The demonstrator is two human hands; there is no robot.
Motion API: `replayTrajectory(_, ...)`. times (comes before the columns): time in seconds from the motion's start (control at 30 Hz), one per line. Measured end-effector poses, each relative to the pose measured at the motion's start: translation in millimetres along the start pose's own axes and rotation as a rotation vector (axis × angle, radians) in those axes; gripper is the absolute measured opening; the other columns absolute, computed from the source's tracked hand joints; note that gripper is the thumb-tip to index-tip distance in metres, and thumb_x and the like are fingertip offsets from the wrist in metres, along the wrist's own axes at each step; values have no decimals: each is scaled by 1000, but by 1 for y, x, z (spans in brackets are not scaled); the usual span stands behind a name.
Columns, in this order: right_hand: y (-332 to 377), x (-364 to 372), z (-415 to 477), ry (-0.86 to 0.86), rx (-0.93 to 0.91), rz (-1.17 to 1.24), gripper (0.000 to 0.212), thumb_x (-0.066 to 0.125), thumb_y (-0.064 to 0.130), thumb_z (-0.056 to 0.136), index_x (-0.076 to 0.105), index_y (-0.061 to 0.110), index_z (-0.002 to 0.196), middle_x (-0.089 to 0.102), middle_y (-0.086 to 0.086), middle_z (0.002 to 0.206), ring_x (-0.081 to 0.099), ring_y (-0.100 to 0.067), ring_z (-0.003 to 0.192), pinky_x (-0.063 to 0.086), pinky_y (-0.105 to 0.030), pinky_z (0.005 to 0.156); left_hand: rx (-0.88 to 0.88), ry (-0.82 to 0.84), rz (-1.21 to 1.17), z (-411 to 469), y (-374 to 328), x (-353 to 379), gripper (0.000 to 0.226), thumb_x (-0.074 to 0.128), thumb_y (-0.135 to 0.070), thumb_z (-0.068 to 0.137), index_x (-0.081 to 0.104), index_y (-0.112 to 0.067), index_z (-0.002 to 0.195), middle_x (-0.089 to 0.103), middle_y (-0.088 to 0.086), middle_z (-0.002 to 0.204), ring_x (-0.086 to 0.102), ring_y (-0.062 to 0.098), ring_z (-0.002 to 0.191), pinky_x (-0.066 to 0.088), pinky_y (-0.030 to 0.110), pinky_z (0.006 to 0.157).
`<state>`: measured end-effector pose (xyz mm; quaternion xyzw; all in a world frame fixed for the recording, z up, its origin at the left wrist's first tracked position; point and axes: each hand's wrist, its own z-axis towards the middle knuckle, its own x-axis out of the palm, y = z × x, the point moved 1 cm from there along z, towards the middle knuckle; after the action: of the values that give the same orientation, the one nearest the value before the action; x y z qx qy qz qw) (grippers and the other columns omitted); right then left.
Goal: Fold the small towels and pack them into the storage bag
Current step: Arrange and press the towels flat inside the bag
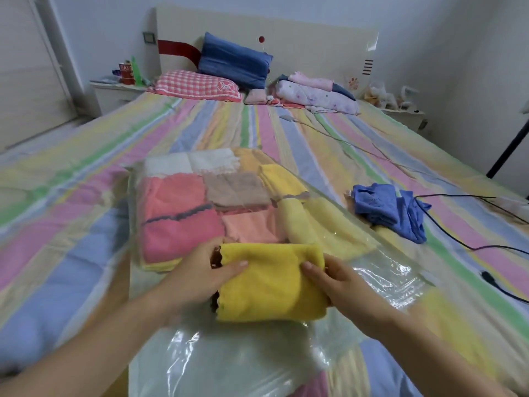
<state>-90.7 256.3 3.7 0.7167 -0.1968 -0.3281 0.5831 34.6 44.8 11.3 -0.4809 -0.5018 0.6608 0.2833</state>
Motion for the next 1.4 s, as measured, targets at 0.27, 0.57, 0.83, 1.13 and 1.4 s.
replayTrajectory(0.27,-40,20,1,-159,269,-158,27,62,42,89,66,25,109,69,4,101,64,-12,92,52,-28,66,-174,-125,534,-5,35,18,49,74,-52,73,47,-27,106,59,-8,96,60,15,93,51,35,81)
replayTrajectory(0.57,-40,23,1,-305,254,-260,25,62,37,88,67,15,99,69,-4,95,63,-20,92,51,-39,86,-320,-73,673,1,21,16,52,60,-71,76,55,-20,69,63,-6,65,63,11,64,40,24,56)
replayTrajectory(0.83,-29,4,-10,-305,130,-580,46,70,41,81,53,22,118,60,6,107,58,-17,100,48,-34,85,-293,70,11,1,0,33,22,79,-15,75,68,-6,92,70,6,88,65,18,79,51,29,72)
replayTrajectory(1.13,21,-23,-39,395,0,-265,79,81,31,74,38,32,141,57,10,133,56,-7,121,46,-33,102,104,565,382,8,-74,48,35,66,-12,70,53,4,99,52,6,85,50,10,74,43,29,65)
replayTrajectory(1.4,-10,-38,-57,-34,306,-6,30,67,20,87,56,17,115,69,-5,109,68,-23,98,53,-43,93,362,-69,486,14,-70,79,36,70,-20,77,50,-23,108,59,-6,105,61,11,90,52,36,80)
